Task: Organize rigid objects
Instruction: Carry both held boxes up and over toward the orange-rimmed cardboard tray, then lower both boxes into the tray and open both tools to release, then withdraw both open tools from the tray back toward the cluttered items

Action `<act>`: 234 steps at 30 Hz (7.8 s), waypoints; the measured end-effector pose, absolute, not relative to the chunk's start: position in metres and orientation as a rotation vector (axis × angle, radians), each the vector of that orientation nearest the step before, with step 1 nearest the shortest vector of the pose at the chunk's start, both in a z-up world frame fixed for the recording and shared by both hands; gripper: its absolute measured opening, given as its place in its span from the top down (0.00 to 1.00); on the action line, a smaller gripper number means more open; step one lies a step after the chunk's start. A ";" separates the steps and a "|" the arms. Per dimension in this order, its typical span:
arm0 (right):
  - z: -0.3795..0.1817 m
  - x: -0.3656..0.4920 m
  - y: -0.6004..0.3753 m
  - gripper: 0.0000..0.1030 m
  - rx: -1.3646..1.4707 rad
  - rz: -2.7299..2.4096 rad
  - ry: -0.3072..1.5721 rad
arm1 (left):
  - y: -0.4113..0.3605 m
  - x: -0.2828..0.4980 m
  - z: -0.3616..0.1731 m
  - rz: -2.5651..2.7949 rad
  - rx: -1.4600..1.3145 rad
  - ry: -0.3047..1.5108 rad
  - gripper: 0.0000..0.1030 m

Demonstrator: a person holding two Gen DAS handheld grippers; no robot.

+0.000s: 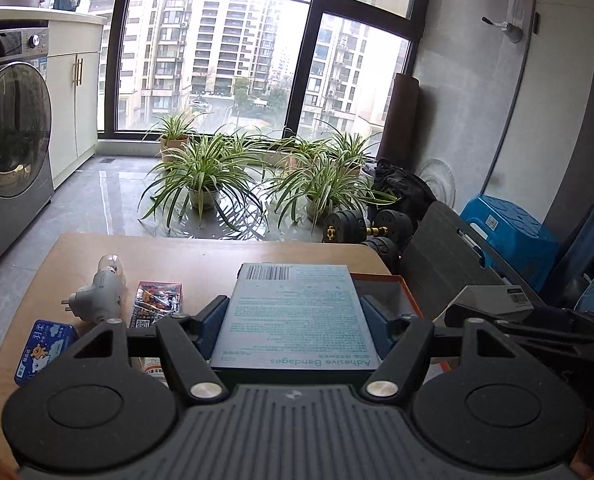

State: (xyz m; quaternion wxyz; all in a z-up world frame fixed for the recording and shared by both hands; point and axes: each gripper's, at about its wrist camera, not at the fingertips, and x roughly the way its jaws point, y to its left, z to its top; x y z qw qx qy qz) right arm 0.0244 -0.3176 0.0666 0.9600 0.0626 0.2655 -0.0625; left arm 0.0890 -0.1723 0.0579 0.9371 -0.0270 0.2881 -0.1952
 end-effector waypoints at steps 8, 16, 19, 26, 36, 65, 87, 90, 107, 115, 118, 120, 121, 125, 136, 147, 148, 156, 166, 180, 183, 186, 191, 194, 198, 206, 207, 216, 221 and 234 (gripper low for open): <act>0.066 0.035 -0.318 0.11 0.117 -0.123 0.548 | -0.175 0.094 0.059 -0.386 -0.054 0.599 0.31; 0.060 0.041 -0.323 0.11 0.127 -0.122 0.562 | -0.179 0.096 0.057 -0.377 -0.039 0.609 0.31; 0.057 0.043 -0.325 0.11 0.129 -0.120 0.566 | -0.182 0.096 0.055 -0.365 -0.031 0.617 0.31; 0.054 0.043 -0.327 0.11 0.139 -0.123 0.571 | -0.184 0.095 0.051 -0.340 -0.010 0.635 0.30; 0.051 0.042 -0.328 0.11 0.133 -0.125 0.579 | -0.186 0.093 0.052 -0.328 0.030 0.634 0.30; 0.039 0.058 -0.324 0.11 0.137 -0.125 0.628 | -0.178 0.100 0.029 -0.326 0.016 0.691 0.30; 0.020 0.096 -0.331 0.11 0.126 -0.141 0.689 | -0.194 0.125 0.009 -0.339 0.020 0.736 0.30; 0.018 0.103 -0.334 0.11 0.124 -0.147 0.695 | -0.196 0.129 0.007 -0.342 0.022 0.738 0.30; 0.001 0.150 -0.344 0.10 0.120 -0.156 0.767 | -0.212 0.156 -0.004 -0.363 0.015 0.759 0.30; 0.015 0.147 -0.359 0.04 0.172 -0.163 0.674 | -0.224 0.172 -0.010 -0.394 -0.009 0.766 0.30; 0.023 0.135 -0.361 0.04 0.161 -0.193 0.638 | -0.227 0.173 -0.007 -0.413 -0.024 0.760 0.23; 0.029 0.125 -0.361 0.04 0.148 -0.202 0.628 | -0.230 0.169 -0.003 -0.403 -0.012 0.754 0.13; 0.032 0.120 -0.360 0.04 0.138 -0.204 0.623 | -0.230 0.167 -0.001 -0.400 -0.006 0.752 0.12; 0.043 0.098 -0.353 0.04 0.094 -0.230 0.592 | -0.227 0.155 0.010 -0.375 0.027 0.765 0.05; 0.047 0.051 -0.332 0.01 0.130 -0.198 0.628 | -0.188 0.110 0.033 -0.264 0.073 0.777 0.00; 0.043 0.023 -0.291 0.01 0.113 -0.127 0.665 | -0.147 0.077 0.041 -0.201 0.045 0.762 0.00; 0.043 0.022 -0.287 0.01 0.115 -0.118 0.667 | -0.141 0.074 0.041 -0.192 0.041 0.764 0.00; 0.044 0.019 -0.254 0.01 0.088 -0.057 0.673 | -0.109 0.059 0.043 -0.136 0.021 0.754 0.00; 0.042 0.019 -0.217 0.01 0.049 0.010 0.684 | -0.074 0.047 0.043 -0.084 -0.001 0.744 0.00; 0.038 0.020 -0.187 0.01 0.016 0.059 0.700 | -0.044 0.039 0.043 -0.039 -0.009 0.733 0.00; 0.038 0.021 -0.184 0.01 0.013 0.063 0.704 | -0.041 0.038 0.043 -0.034 -0.006 0.731 0.00; 0.036 0.022 -0.181 0.01 0.009 0.066 0.709 | -0.038 0.039 0.043 -0.031 -0.010 0.734 0.00; 0.033 0.022 -0.177 0.01 0.006 0.071 0.715 | -0.034 0.039 0.041 -0.024 -0.010 0.737 0.00; 0.033 0.024 -0.175 0.01 0.003 0.074 0.717 | -0.032 0.038 0.040 -0.020 -0.008 0.736 0.00; 0.032 0.025 -0.173 0.01 0.001 0.076 0.721 | -0.031 0.039 0.039 -0.016 -0.006 0.736 0.00; 0.027 0.028 -0.169 0.01 -0.007 0.082 0.733 | -0.026 0.040 0.036 -0.012 -0.009 0.745 0.00; 0.027 0.028 -0.168 0.01 -0.008 0.083 0.734 | -0.025 0.040 0.035 -0.011 -0.009 0.746 0.00; 0.021 0.031 -0.161 0.01 -0.016 0.095 0.752 | -0.019 0.042 0.031 -0.001 -0.008 0.760 0.00; 0.018 0.033 -0.156 0.01 -0.019 0.106 0.761 | -0.013 0.043 0.028 0.003 -0.014 0.769 0.00; 0.004 0.036 -0.145 0.01 -0.028 0.132 0.790 | 0.002 0.044 0.014 -0.002 -0.029 0.803 0.00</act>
